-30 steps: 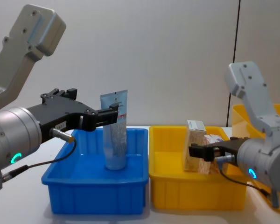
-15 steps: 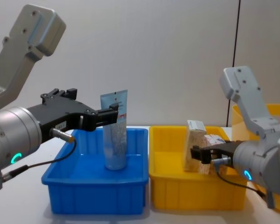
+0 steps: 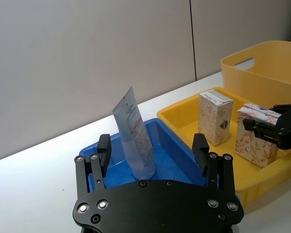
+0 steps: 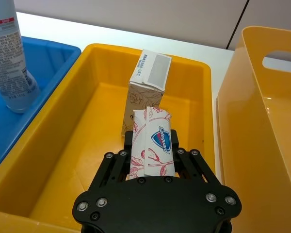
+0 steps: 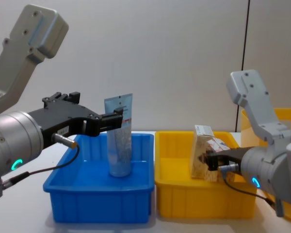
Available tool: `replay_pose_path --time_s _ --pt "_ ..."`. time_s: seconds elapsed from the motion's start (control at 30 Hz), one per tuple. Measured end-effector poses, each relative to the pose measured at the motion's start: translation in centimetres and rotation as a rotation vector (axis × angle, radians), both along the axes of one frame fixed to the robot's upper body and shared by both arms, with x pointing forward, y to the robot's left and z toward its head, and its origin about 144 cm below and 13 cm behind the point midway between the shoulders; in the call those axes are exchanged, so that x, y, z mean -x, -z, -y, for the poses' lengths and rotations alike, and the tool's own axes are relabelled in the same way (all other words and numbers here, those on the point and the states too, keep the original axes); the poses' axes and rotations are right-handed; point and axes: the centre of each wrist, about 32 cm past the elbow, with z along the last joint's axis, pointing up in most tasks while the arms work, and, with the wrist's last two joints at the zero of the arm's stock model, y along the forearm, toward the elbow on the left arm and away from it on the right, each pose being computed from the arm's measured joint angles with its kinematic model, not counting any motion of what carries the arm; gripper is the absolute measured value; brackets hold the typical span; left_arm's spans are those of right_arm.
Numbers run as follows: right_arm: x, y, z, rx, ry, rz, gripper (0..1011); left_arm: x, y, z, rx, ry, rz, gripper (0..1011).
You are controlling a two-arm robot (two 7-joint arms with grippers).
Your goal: Bimanual collaborative sorting of washing and personal care products
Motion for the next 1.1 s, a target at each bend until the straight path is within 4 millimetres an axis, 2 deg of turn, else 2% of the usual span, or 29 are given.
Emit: replay_pose_path --time_s 0.47,0.87,1.1 --pt "0.1 -0.6 0.1 -0.031 -0.007 0.040 328 0.0 0.0 0.0 0.000 0.000 0.000 1001" --pt "0.1 -4.3 0.2 -0.174 -0.021 0.150 322 0.0 0.0 0.0 0.000 0.000 0.000 1001" --pt "0.1 -7.9 0.8 -0.279 -0.014 0.237 319 0.0 0.0 0.0 0.000 0.000 0.000 1001"
